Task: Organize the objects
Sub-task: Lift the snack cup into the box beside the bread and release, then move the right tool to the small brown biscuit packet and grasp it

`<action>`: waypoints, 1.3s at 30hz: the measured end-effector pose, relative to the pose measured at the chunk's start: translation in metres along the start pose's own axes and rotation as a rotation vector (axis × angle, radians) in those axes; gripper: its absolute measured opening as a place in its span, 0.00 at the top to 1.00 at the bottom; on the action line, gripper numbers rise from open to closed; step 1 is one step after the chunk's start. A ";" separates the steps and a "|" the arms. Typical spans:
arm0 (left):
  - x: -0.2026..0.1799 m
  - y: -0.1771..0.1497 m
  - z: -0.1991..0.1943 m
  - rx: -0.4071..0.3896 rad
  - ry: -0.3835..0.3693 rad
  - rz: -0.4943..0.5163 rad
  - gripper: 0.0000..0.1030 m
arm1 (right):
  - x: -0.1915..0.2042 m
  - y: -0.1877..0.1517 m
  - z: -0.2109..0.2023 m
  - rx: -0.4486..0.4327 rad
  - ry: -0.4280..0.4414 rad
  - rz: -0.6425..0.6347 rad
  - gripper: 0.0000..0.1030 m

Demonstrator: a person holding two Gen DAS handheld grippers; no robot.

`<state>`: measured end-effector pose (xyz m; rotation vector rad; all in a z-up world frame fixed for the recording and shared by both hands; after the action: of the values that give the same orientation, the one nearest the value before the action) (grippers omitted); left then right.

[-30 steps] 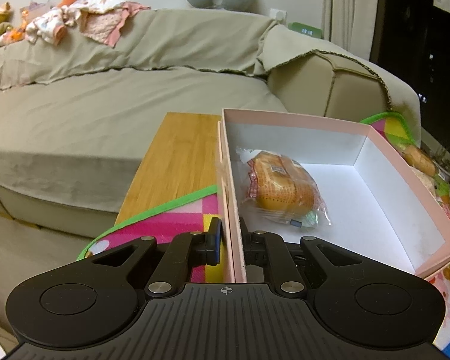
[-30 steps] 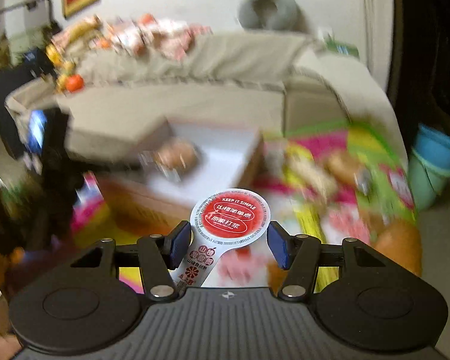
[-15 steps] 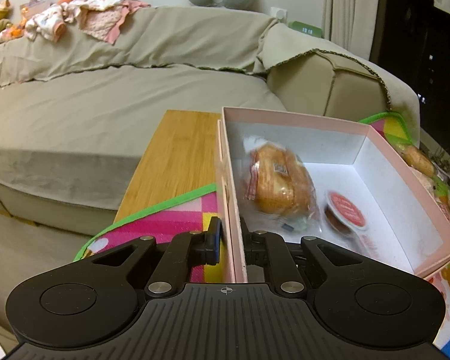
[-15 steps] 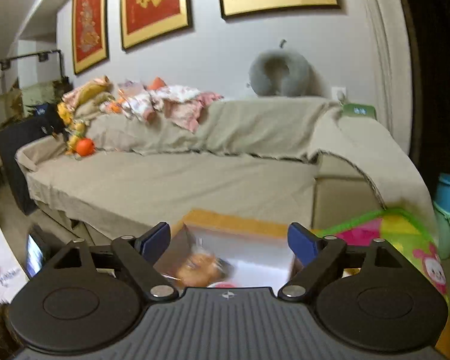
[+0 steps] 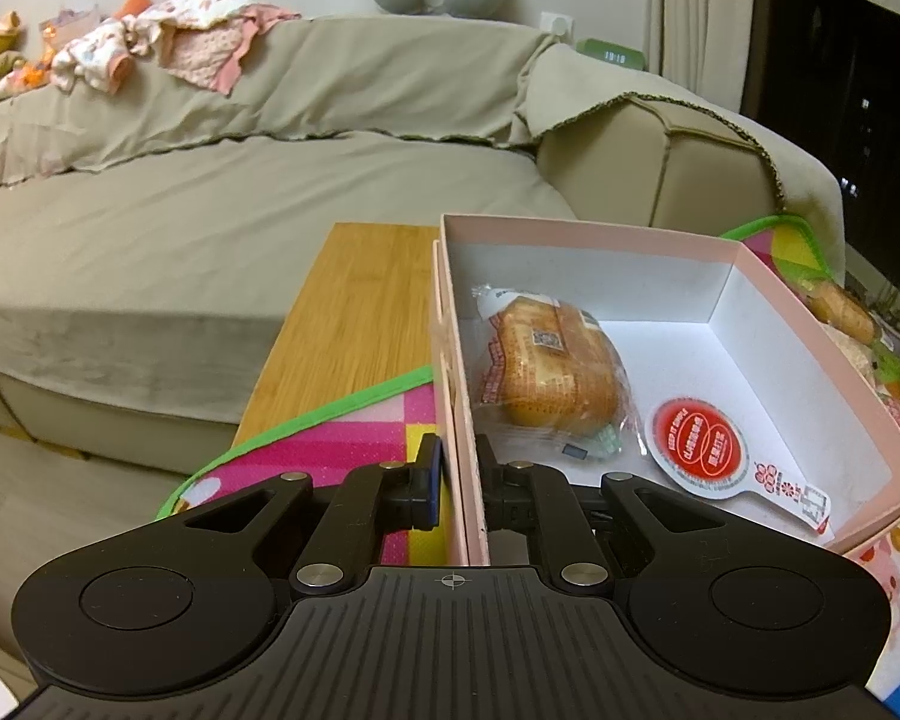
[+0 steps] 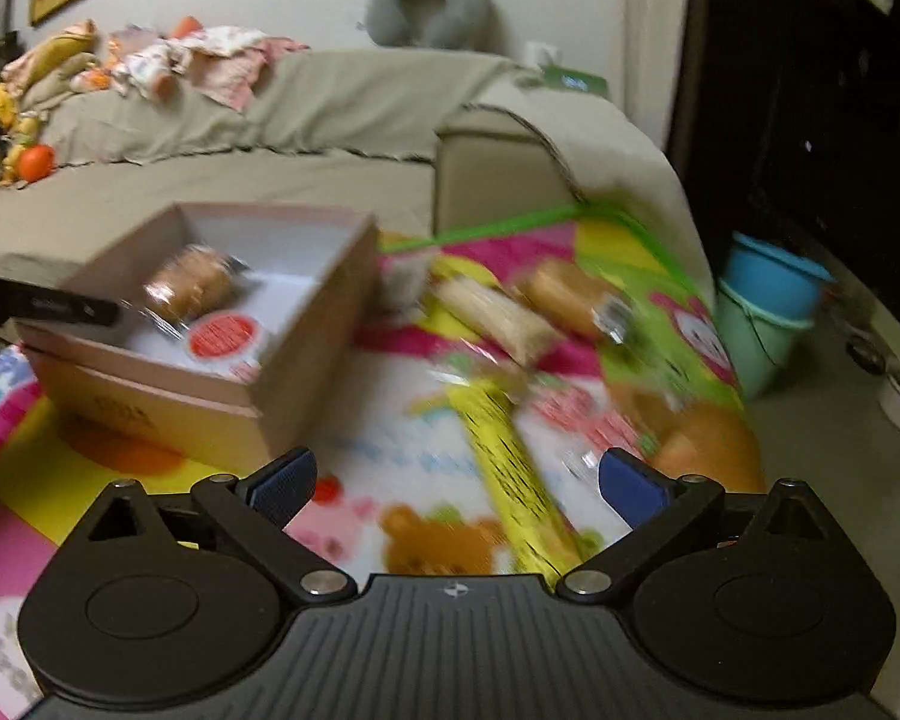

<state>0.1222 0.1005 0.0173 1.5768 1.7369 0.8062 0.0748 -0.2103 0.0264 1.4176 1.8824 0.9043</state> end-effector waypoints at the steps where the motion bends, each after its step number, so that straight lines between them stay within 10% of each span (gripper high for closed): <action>1: 0.000 0.000 0.000 0.000 0.001 0.001 0.88 | -0.004 -0.004 0.001 0.008 -0.004 0.013 0.03; 19: -0.001 0.000 -0.001 0.002 0.004 0.004 0.88 | 0.014 -0.026 0.004 0.074 0.184 0.120 0.02; 32: -0.002 -0.002 -0.002 0.004 0.005 0.001 0.88 | -0.028 -0.023 0.020 0.035 -0.034 0.149 0.02; 39: -0.001 -0.004 -0.001 0.009 0.005 0.004 0.88 | -0.026 -0.031 0.020 0.091 0.235 0.286 0.00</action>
<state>0.1186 0.0989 0.0148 1.5865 1.7433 0.8057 0.0802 -0.2378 -0.0090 1.7322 1.9397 1.1790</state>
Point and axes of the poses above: each gripper's, at about its wrist camera, not at the fingertips, and z roughly the way its jaws point, x to its left, y to its top, the point moved 2 cm from there along z, roughly the way its jaws point, and after that the axes turned 3 degrees about -x, right-handed, at the moved point
